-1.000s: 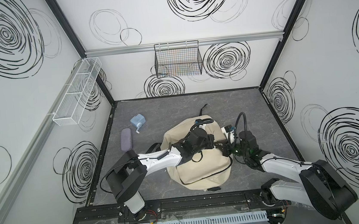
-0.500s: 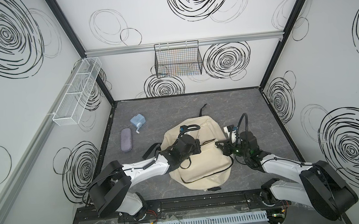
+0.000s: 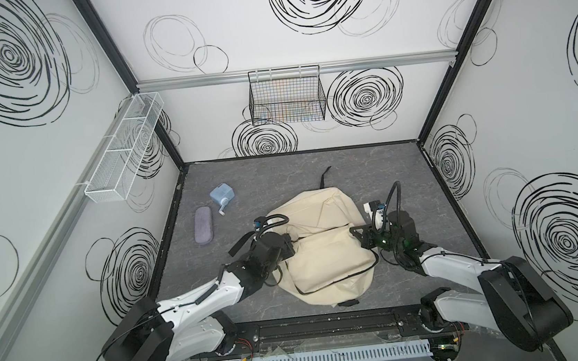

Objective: Pack books, pencil case, and school supplies into a backpack
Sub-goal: Unzip the student bag at the center of the table, then pick up the glasses case from the middle-left of the table.

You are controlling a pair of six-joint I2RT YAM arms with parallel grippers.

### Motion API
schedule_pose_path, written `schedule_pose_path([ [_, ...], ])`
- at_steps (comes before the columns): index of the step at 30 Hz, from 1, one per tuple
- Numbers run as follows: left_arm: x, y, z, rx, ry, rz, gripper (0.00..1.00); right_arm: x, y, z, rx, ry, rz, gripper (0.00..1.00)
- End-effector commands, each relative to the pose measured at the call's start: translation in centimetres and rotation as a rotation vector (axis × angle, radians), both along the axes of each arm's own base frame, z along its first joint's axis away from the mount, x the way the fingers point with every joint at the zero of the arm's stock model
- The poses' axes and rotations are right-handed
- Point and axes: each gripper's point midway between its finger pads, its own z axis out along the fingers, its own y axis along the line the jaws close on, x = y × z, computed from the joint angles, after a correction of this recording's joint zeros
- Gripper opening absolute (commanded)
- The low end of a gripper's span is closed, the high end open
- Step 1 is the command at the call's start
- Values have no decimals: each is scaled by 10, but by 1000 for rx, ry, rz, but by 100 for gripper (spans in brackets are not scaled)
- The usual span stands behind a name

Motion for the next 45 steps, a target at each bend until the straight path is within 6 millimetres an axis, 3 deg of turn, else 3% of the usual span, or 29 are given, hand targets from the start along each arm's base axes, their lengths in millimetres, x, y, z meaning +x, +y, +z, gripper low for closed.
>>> schedule_pose_path([
  [1,1,35,-15,45,20,107,0,17,-21,-1,-45,-12,-107,0],
  [11,11,34,0,45,-8,41,2,24,-22,1,-77,-2,-114,0],
  [13,12,34,4,48,-15,24,39,23,-18,6,-64,-5,-96,1],
  [16,18,42,21,95,-51,20,74,25,-11,17,-67,-9,-80,24],
  [18,24,54,38,149,-89,25,80,26,-8,23,-81,-11,-85,39],
  [20,33,78,53,230,-110,59,89,29,-6,33,-85,-19,-90,48],
  [23,49,116,73,343,-121,96,92,32,-4,45,-88,-26,-109,57],
  [25,59,150,74,407,-82,162,99,34,-7,51,-94,-26,-140,61],
  [31,81,245,63,452,34,298,96,34,-10,68,-75,-61,-166,65],
  [39,94,303,5,507,243,321,96,23,10,91,-16,-93,-71,65],
  [45,97,335,-20,524,346,319,96,11,33,108,18,-116,-6,66],
])
